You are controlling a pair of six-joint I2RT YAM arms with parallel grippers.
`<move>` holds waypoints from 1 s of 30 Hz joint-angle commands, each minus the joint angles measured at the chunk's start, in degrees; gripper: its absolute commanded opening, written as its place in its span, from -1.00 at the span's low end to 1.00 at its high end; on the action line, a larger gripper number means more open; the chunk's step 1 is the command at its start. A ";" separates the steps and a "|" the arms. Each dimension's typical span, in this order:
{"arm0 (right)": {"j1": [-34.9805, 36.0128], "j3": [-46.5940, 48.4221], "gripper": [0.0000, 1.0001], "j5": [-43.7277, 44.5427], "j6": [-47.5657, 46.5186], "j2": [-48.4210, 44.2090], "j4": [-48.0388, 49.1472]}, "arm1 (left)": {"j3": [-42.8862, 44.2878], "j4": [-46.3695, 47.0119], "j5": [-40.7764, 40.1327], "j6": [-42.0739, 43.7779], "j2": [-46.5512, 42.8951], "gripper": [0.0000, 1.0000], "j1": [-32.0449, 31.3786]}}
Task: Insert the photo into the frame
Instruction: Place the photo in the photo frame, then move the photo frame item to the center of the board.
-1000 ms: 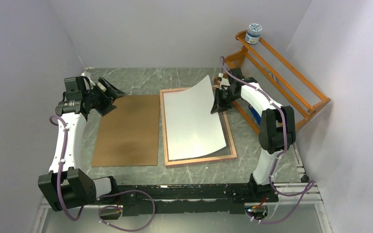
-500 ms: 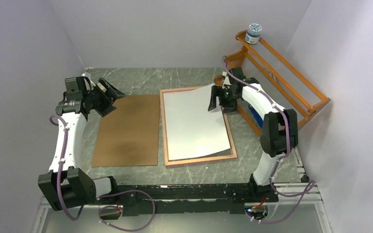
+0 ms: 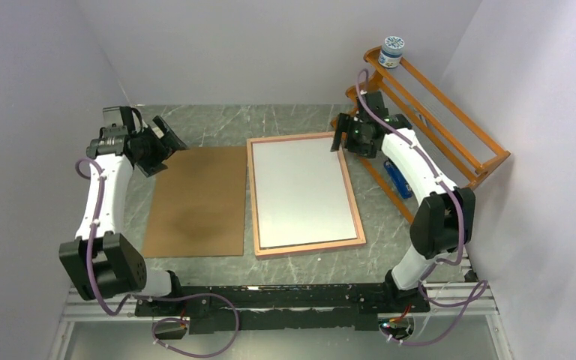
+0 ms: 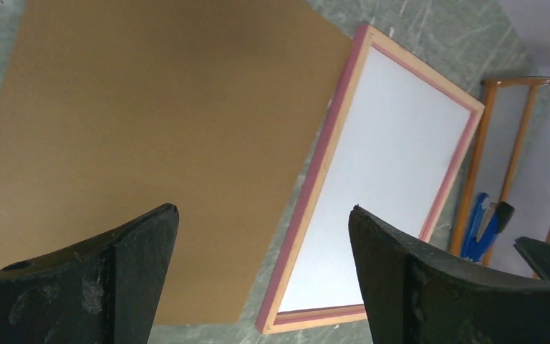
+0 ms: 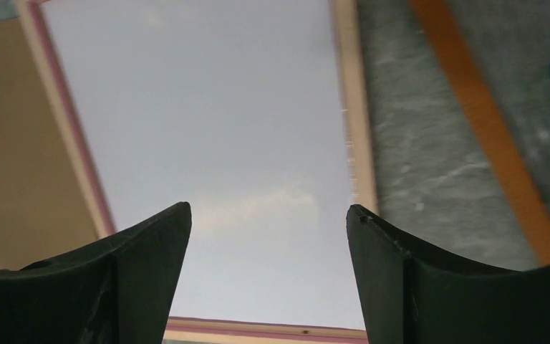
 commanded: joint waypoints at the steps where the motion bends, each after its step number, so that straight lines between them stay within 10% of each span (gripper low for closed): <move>1: 7.11 0.67 0.64 -2.30 9.38 -0.75 5.47 | 3.98 -1.19 -1.82 6.12 5.76 0.88 1.40; 15: 26.90 2.68 0.50 3.39 35.05 8.42 16.92 | 10.88 -0.06 -2.07 17.46 25.58 0.86 9.77; 30: 36.69 20.67 0.48 4.37 37.17 28.97 9.61 | 4.45 6.19 -6.26 15.37 32.32 0.77 13.58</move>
